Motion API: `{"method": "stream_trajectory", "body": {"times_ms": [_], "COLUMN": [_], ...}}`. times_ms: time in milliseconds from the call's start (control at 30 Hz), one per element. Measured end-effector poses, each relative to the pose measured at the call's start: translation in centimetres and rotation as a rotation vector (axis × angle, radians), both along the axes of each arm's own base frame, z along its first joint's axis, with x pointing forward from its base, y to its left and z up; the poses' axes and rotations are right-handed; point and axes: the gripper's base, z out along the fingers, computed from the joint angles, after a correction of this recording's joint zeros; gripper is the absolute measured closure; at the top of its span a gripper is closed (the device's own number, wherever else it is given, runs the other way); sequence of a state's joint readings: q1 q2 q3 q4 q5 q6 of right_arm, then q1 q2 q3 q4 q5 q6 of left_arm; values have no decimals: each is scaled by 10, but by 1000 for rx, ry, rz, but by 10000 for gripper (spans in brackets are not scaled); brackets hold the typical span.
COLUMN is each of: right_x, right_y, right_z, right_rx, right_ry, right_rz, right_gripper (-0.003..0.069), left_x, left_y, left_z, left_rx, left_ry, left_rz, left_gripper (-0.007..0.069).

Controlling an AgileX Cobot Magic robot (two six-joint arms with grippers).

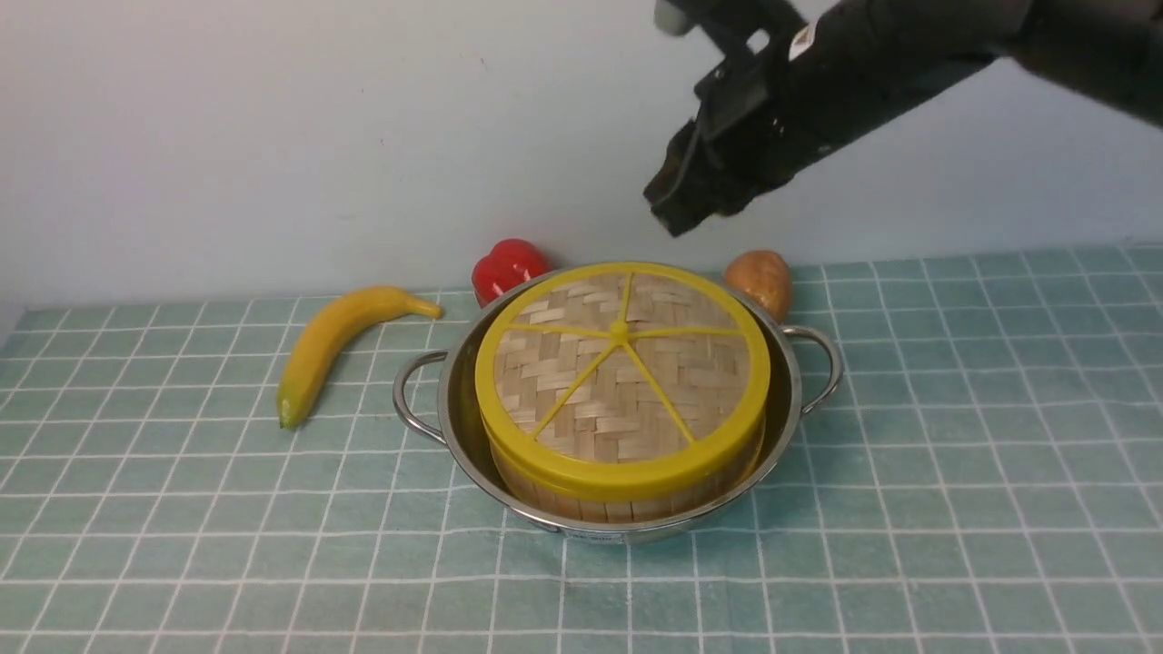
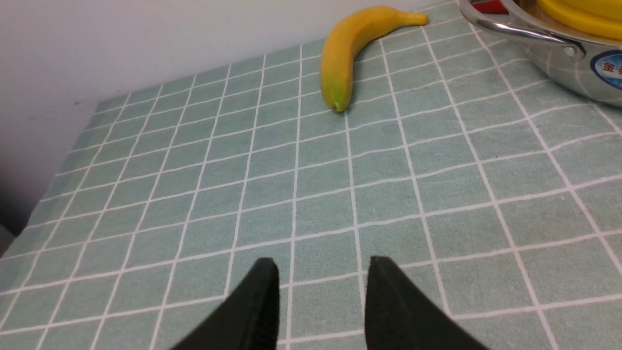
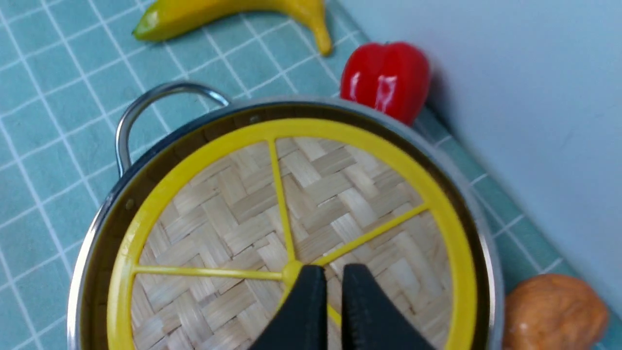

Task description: Place the steamer in the pot on the blue tablecloth, and put the lid on the steamer.

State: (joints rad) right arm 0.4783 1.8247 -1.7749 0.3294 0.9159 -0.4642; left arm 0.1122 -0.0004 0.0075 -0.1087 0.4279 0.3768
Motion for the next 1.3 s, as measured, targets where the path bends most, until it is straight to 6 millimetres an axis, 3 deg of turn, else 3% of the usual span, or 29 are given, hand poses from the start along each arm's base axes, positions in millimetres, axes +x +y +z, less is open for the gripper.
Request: {"method": "stream_trajectory", "body": {"times_ms": [33,67,100,300,533,733,900,1000,1100,1133,1233,1300], "right_x": [-2,-12,-17,-35,-39,-48,-97,-118,-150,-153,-200,-226], "right_y": [-2,-8,-11,-18,-19,-35,-78,-100,-140,-142,-183,-197], "right_z": [7,30,41,78,82,75,91,88,69,68,34,19], "right_rx": [14,78,123,343,394,215,162,189,272,277,360,400], "right_ry": [-16,-62,-74,-68,-34,-13,-203,-270,-320,-320,-295,-311], "right_rz": [-16,-63,-89,-192,-211,-218,-306,-364,-510,-521,-723,-796], "right_gripper": [659,672,675,672,661,650,639,634,624,623,615,610], "left_x": [0,0,0,0,0,0,0,0,0,0,0,0], "left_y": [0,0,0,0,0,0,0,0,0,0,0,0], "left_z": [0,0,0,0,0,0,0,0,0,0,0,0], "left_rx": [0,0,0,0,0,1,4,4,4,4,4,4], "left_ry": [0,0,0,0,0,0,0,0,0,0,0,0], "left_rz": [0,0,0,0,0,0,0,0,0,0,0,0], "left_gripper": [382,382,382,382,382,382,382,382,382,382,382,382]}}
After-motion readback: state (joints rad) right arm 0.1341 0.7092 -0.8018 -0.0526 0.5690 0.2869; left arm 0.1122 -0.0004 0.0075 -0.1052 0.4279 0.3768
